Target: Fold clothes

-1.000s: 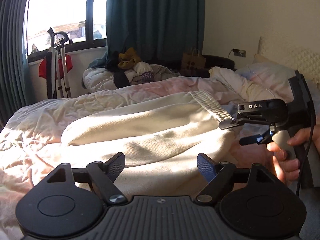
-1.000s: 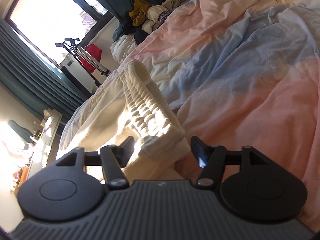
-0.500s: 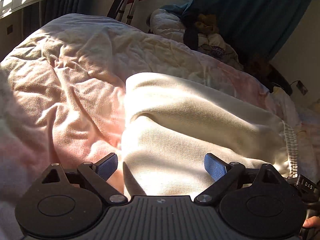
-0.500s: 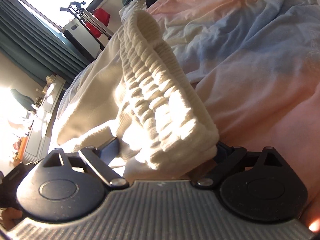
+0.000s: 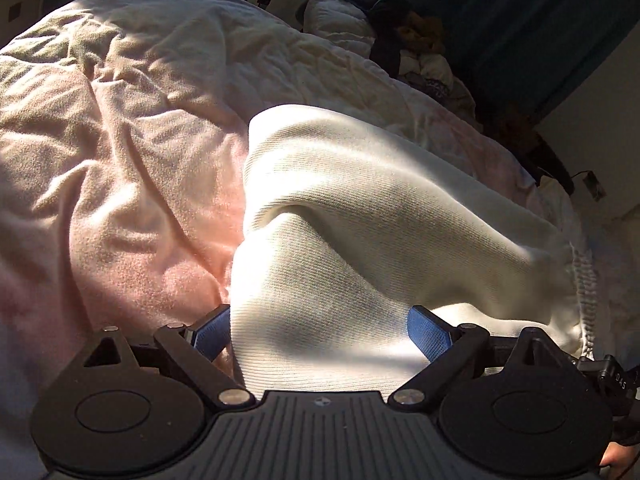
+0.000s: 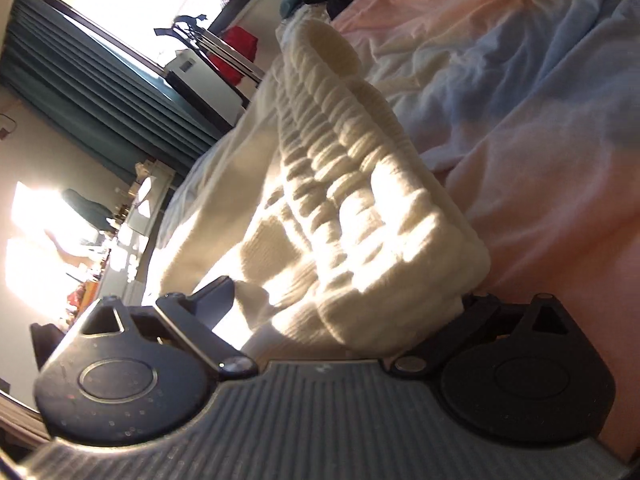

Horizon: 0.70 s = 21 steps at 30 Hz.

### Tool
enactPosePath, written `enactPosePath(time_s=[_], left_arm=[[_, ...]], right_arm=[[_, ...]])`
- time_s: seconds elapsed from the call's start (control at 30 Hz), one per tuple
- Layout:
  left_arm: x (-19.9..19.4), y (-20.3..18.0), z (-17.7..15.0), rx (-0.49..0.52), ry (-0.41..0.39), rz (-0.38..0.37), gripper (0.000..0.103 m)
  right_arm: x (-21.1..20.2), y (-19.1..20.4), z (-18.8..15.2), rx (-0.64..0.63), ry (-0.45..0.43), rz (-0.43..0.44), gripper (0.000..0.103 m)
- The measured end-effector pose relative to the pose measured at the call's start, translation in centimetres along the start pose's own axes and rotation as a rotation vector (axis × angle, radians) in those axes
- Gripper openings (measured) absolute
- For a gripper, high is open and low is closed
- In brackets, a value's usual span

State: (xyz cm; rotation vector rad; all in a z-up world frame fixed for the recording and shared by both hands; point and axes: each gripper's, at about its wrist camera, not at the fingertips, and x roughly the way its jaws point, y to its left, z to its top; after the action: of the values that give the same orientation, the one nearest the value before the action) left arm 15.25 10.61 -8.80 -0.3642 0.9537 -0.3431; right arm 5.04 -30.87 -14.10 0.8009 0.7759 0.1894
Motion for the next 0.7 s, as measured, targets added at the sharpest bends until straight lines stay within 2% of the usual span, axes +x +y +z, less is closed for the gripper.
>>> enactPosePath(time_s=[0.03, 0.1, 0.17, 0.27, 0.3, 0.37, 0.43, 0.53, 0.7], left_arm=[[-0.1, -0.1, -0.1, 0.001, -0.009, -0.004, 0.079], [-0.4, -0.4, -0.3, -0.004, -0.029, 0.003, 0.065], [-0.9, -0.4, -0.5, -0.006, -0.050, 0.011, 0.054], [-1.8, -0.1, -0.7, -0.034, -0.079, 0.005, 0.033], [-2.3, -0.1, -0.7, -0.037, -0.090, -0.006, 0.026], [-3.4, -0.2, -0.5, -0.043, -0.104, -0.031, 0.019], [-4.6, -0.3, -0.2, -0.080, -0.101, -0.053, 0.016], [-6.8, -2.1, -0.1, -0.063, -0.124, -0.064, 0.015], [-10.4, -7.4, -0.6, -0.044, -0.153, -0.152, 0.015]], right_arm=[[0.1, 0.1, 0.0, -0.004, -0.003, 0.000, 0.100], [-0.2, 0.8, -0.1, -0.035, -0.015, -0.012, 0.090], [-0.6, 0.9, -0.1, -0.031, -0.027, -0.021, 0.068], [-1.5, 0.7, 0.0, 0.002, -0.049, -0.004, 0.048], [-1.8, 0.9, 0.1, 0.006, -0.056, 0.004, 0.045], [-2.5, 1.3, 0.4, 0.033, -0.075, 0.039, 0.035], [-3.5, 2.2, 0.7, 0.035, -0.098, 0.069, 0.033], [-5.5, 3.7, 0.8, 0.008, -0.133, 0.102, 0.031], [-11.5, 3.7, 2.1, 0.056, -0.202, 0.169, 0.031]])
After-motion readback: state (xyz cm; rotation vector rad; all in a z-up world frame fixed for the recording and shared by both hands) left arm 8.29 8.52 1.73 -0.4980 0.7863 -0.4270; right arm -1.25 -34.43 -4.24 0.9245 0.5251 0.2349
